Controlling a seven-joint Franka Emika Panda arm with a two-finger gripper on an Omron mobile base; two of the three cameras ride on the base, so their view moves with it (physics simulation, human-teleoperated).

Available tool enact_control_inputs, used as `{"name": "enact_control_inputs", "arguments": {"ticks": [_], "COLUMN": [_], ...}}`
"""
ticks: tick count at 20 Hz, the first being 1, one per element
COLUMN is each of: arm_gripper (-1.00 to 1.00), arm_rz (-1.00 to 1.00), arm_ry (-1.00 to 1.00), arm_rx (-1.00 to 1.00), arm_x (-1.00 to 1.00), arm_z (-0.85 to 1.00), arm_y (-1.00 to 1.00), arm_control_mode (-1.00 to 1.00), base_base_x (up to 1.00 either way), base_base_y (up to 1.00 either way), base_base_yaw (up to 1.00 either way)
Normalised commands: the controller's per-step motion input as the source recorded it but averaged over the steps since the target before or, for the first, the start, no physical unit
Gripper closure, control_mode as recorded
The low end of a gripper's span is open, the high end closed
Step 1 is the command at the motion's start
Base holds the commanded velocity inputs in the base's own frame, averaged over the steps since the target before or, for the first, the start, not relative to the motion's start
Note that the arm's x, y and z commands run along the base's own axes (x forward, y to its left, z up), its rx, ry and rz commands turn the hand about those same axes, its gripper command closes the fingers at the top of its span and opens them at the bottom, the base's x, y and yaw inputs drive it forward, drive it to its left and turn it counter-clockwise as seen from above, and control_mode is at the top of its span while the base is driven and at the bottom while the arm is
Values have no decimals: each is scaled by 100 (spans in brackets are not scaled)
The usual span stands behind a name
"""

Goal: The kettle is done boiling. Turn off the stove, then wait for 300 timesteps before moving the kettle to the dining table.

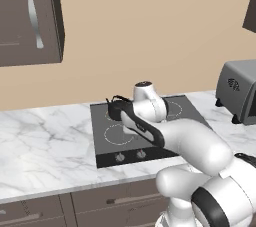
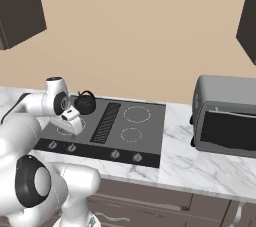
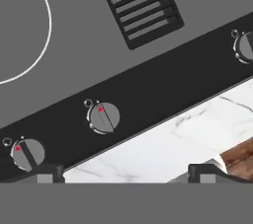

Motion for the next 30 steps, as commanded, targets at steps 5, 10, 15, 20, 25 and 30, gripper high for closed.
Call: {"name": "enact_control_inputs", "arguments": {"ticks": [5, 10, 15, 20, 25, 30], "arm_gripper": [-100, -100, -100, -100, -100, -100], "arm_rz": [0, 1, 0, 1, 2, 9], "arm_ry": [6, 5, 2, 0, 0, 0], "arm_rx": [0, 0, 0, 0, 0, 0], "arm_x": [13, 8, 14, 17, 22, 24], "arm_z": [33, 23, 16, 10, 6, 0], "arm_y": [0, -3, -9, -17, -17, -13], "arm_control_mode": [-100, -100, -100, -100, -100, -100], "base_base_x": [0, 0, 0, 0, 0, 0], "base_base_y": [0, 0, 0, 0, 0, 0], "base_base_yaw": [0, 0, 0, 0, 0, 0]}}
